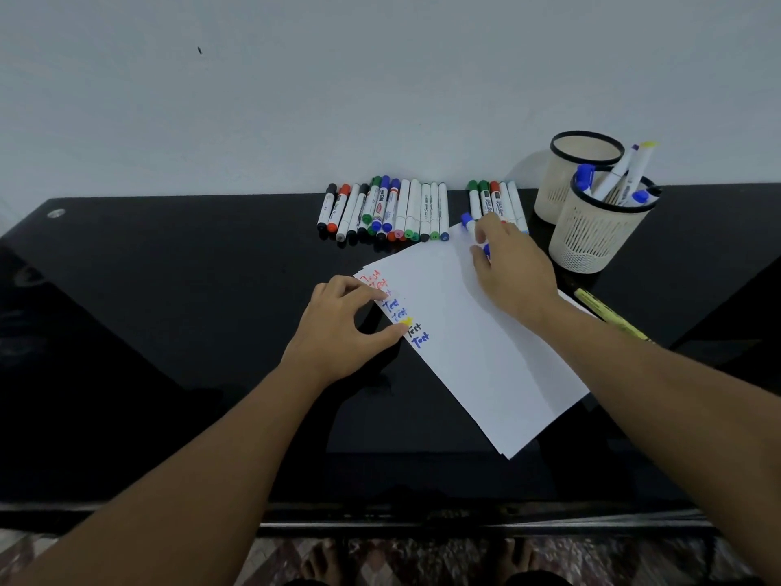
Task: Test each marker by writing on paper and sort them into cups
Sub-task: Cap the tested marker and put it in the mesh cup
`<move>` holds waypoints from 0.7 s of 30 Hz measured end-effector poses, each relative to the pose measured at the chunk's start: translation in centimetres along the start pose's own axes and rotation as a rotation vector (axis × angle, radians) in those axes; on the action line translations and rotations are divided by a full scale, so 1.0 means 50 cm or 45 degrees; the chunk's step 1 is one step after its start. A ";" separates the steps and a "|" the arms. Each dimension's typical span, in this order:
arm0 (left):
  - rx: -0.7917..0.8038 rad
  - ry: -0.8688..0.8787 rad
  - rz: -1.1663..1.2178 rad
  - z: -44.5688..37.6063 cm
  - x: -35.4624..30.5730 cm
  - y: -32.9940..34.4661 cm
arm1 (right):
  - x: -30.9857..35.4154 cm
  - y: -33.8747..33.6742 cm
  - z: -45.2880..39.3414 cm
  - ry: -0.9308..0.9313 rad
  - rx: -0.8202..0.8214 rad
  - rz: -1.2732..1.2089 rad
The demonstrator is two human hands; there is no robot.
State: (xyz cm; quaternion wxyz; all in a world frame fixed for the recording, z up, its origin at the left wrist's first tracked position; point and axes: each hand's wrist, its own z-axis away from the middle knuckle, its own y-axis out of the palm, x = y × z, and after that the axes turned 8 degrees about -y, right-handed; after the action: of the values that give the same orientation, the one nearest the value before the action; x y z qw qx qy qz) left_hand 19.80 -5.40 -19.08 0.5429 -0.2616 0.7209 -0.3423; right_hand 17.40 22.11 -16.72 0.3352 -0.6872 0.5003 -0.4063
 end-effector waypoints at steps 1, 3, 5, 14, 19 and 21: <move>-0.003 0.001 0.001 0.000 -0.001 -0.001 | 0.004 -0.004 0.014 0.018 -0.056 -0.064; -0.004 -0.004 0.005 0.000 -0.002 -0.002 | 0.019 -0.019 0.039 0.100 -0.185 -0.291; -0.002 -0.010 0.006 0.001 -0.005 -0.004 | 0.043 -0.039 0.064 0.178 -0.351 -0.607; 0.002 0.052 -0.050 0.013 -0.025 -0.013 | 0.155 -0.075 0.121 0.545 -0.320 -1.376; -0.088 0.212 -0.146 0.027 -0.030 -0.016 | 0.188 -0.057 0.112 0.583 -0.096 -1.534; -0.100 0.213 -0.192 0.029 -0.032 -0.017 | 0.201 -0.051 0.103 0.671 -0.056 -1.655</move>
State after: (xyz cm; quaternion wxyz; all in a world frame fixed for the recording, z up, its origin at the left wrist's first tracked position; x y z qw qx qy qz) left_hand 21.63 -5.01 -17.72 0.4428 -0.3068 0.7548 -0.3742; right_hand 24.75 13.45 -14.55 -0.1220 -0.7323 0.0607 -0.6672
